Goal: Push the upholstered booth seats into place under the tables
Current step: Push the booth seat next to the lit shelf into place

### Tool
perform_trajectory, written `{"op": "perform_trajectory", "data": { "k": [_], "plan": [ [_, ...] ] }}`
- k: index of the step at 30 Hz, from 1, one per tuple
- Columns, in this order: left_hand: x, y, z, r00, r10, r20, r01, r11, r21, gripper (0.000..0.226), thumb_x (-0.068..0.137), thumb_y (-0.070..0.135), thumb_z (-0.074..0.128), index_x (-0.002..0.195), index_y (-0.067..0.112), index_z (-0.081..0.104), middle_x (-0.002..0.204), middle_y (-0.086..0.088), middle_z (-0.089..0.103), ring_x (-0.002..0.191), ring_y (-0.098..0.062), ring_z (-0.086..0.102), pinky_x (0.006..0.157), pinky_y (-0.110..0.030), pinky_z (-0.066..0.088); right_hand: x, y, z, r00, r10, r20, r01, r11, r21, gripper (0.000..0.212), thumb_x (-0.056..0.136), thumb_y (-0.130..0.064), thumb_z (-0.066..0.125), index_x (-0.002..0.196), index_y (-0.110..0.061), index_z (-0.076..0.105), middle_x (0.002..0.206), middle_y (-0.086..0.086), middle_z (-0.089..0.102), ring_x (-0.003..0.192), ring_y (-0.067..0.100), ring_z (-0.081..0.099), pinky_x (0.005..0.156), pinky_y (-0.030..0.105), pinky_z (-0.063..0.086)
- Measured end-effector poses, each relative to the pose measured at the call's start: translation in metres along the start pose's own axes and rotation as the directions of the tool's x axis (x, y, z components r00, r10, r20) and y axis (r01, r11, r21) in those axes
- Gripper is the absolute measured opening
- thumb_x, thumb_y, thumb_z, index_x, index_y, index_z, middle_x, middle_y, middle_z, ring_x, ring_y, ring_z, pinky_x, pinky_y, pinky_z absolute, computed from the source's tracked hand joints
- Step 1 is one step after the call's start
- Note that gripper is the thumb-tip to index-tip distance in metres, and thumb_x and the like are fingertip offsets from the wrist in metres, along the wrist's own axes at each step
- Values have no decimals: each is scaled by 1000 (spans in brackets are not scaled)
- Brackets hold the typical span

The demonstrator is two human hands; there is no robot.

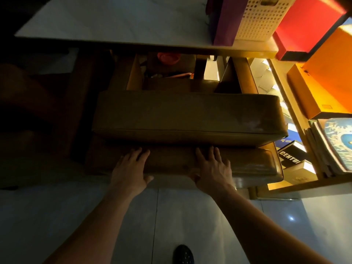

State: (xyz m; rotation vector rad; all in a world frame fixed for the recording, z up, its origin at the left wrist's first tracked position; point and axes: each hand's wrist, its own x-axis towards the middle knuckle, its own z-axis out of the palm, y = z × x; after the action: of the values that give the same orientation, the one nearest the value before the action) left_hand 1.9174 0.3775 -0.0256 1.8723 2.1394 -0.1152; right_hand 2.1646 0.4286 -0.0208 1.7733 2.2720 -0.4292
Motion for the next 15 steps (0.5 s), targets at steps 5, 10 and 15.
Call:
{"op": "perform_trajectory", "data": {
  "k": [5, 10, 15],
  "plan": [
    [-30, 5, -30, 997, -24, 74, 27, 999, -40, 88, 87, 62, 59, 155, 33, 13, 162, 2, 19, 145, -23, 21, 115, -43, 25, -26, -1, -13, 998, 10, 55, -14, 997, 78, 83, 86, -74, 44, 153, -33, 18, 160, 13, 23, 148, 36, 18, 116, 53, 28],
    [-63, -16, -75, 996, -54, 73, 59, 996, -73, 87, 84, 67, 58, 154, 35, 17, 160, 5, 22, 144, -20, 22, 114, -42, 25, -49, -26, -42, 991, -54, 119, 37, 990, 140, 85, 86, -73, 47, 154, -37, 12, 162, 9, 22, 148, 32, 22, 114, 52, 32],
    [-89, -51, -125, 995, -44, 91, 54, 992, -115, 87, 84, 70, 56, 154, 36, 15, 162, 6, 17, 146, -20, 19, 116, -43, 23, -67, -81, -79, 987, -78, 143, 61, 991, 121, 91, 83, -71, 54, 155, -38, 8, 164, 8, 19, 149, 31, 20, 115, 54, 30]
  ]
}}
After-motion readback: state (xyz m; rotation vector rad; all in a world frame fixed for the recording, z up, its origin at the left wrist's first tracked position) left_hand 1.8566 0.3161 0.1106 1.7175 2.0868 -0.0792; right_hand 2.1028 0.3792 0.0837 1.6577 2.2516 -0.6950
